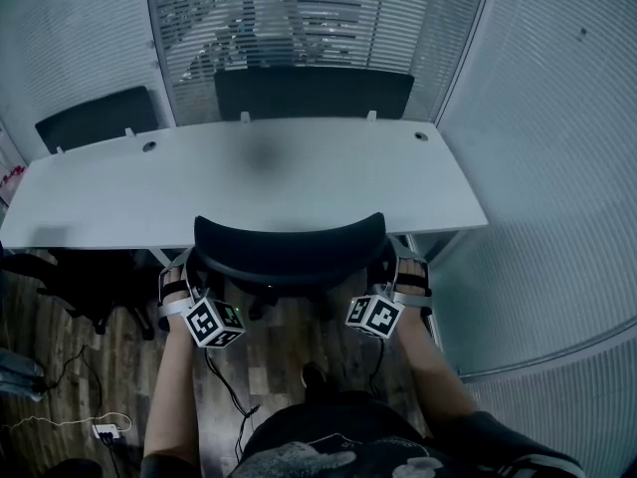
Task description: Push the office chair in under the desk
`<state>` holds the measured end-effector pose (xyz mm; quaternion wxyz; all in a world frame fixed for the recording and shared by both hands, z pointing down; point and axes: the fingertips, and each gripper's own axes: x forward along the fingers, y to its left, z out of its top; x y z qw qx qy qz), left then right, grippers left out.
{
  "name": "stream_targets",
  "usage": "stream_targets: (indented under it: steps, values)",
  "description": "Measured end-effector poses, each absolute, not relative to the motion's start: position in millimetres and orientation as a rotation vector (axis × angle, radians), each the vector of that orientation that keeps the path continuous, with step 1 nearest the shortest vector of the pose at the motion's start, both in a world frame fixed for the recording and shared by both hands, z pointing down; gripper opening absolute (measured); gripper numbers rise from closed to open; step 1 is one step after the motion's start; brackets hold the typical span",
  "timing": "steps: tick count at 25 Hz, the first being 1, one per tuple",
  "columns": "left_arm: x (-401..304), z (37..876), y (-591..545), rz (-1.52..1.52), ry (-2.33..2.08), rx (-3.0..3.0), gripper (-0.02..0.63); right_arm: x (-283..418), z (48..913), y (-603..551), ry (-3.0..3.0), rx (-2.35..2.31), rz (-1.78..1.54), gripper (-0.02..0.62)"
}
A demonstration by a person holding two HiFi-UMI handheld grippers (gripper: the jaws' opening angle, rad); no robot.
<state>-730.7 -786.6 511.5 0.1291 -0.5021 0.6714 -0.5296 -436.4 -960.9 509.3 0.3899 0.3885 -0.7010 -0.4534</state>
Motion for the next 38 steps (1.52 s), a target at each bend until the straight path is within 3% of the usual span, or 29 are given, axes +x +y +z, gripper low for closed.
stream_targets:
  steps: [23, 38]
  values:
    - [-751.2, 521.3, -804.5, -1.551, 2.046, -1.377, 0.282, -450.6, 515.6, -968.4, -1.808, 0.961, -1.282, 0.249]
    - [-749.4, 507.3, -783.1, -1.537, 2.139, -1.405, 0.288, -453.7, 507.8, -959.8, -1.919, 0.913, -1.081, 0.252]
